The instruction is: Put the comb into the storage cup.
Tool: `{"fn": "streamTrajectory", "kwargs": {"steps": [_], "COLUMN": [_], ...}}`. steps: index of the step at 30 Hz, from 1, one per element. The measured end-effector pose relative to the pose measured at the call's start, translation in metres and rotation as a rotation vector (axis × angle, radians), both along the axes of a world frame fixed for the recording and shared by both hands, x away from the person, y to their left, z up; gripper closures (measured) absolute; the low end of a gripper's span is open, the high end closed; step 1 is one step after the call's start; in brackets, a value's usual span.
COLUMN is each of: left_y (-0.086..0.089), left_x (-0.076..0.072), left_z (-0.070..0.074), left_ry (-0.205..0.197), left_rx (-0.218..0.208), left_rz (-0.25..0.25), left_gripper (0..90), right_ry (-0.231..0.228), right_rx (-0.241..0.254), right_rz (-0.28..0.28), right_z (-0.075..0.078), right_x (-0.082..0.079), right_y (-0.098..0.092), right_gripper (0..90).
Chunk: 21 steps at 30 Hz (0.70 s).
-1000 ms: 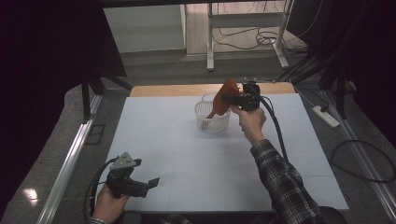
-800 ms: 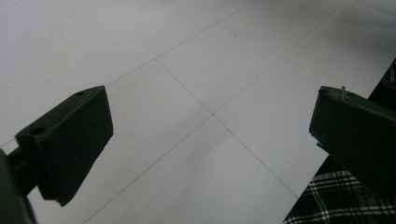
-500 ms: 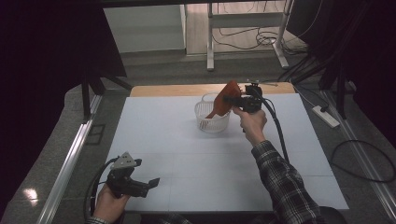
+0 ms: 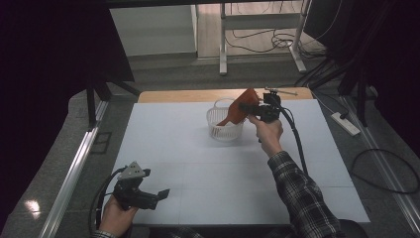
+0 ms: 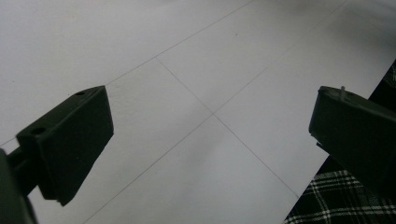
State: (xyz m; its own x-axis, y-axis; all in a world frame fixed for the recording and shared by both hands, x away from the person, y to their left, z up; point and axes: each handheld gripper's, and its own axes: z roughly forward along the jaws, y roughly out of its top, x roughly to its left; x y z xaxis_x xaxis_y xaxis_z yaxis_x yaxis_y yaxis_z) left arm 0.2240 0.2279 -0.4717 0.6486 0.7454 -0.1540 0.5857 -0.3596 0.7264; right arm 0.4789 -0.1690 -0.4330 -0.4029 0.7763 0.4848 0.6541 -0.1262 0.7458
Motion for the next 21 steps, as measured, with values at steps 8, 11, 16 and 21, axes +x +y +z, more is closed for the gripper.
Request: {"fn": "streamTrajectory", "kwargs": {"steps": [8,11,16,21], "left_y": [0.0,0.0,0.0001,-0.0001], "left_x": [0.0,-0.0001,0.0,0.0002], "left_z": [0.0,0.0,-0.0002,-0.0002], "left_ry": [0.0,0.001,0.002,0.003], "left_rx": [0.001,0.001,-0.002,-0.001], "left_rz": [0.001,0.001,0.005,0.005], "left_gripper": [0.9,0.9,0.9,0.9], "right_ry": [-0.001,0.003,0.004,0.003], "right_rx": [-0.019,-0.017,-0.015,-0.027], "right_rz": [0.004,0.003,0.008,0.011], "right_z": [0.0001,-0.0004,-0.0004,-0.0004], "right_x": [0.0007,0.0015,0.0025,0.0029], "right_y": [-0.0016,-0.0023,-0.0034,-0.0047], "right_gripper": [43.5,42.7,41.3,36.8]}}
